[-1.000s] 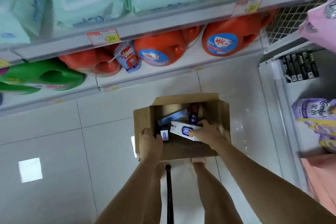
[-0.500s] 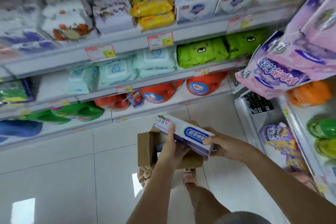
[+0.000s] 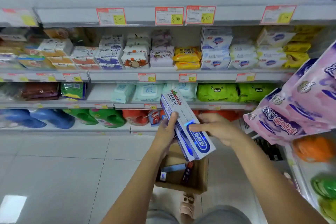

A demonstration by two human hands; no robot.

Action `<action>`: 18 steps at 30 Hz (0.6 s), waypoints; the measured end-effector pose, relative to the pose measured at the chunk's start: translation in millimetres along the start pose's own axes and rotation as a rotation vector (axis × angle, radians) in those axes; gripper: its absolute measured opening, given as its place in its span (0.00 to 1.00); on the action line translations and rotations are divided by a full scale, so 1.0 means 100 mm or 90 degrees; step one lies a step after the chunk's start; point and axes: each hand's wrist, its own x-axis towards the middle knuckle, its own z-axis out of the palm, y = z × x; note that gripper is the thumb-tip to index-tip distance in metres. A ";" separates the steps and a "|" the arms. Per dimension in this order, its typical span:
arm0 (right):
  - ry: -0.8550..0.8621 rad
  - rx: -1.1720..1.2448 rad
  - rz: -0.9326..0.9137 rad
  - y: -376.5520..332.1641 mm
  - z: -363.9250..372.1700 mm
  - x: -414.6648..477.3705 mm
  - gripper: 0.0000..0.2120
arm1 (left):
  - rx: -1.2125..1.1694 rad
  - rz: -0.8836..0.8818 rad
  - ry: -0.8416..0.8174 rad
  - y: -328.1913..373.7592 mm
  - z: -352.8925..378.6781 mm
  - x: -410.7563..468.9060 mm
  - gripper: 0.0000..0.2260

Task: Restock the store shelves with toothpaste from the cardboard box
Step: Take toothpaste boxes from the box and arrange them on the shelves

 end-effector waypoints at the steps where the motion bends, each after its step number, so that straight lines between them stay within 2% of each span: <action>1: -0.009 0.019 0.002 -0.06 -0.03 -0.02 0.23 | 0.002 0.003 -0.004 0.08 -0.02 -0.01 0.17; 3: -0.029 0.082 0.010 -0.16 -0.11 -0.07 0.23 | -0.006 0.011 -0.015 0.21 -0.04 -0.04 0.16; 7: -0.056 0.214 -0.015 -0.34 -0.30 -0.18 0.23 | -0.077 0.012 -0.003 0.40 -0.15 -0.05 0.09; 10: -0.063 0.219 -0.068 -0.47 -0.43 -0.26 0.43 | -0.103 0.016 -0.008 0.55 -0.25 -0.06 0.10; 12: -0.059 0.191 -0.095 -0.56 -0.46 -0.31 0.47 | -0.124 0.015 -0.016 0.66 -0.28 -0.07 0.09; 14: -0.040 0.200 -0.096 -0.64 -0.42 -0.37 0.39 | -0.164 0.015 -0.020 0.76 -0.27 -0.06 0.06; 16: -0.012 0.253 -0.100 -0.67 -0.38 -0.41 0.24 | -0.207 0.023 -0.015 0.83 -0.22 -0.05 0.04; 18: 0.034 0.289 -0.116 -0.68 -0.36 -0.46 0.19 | -0.248 0.040 -0.004 0.89 -0.15 -0.06 0.04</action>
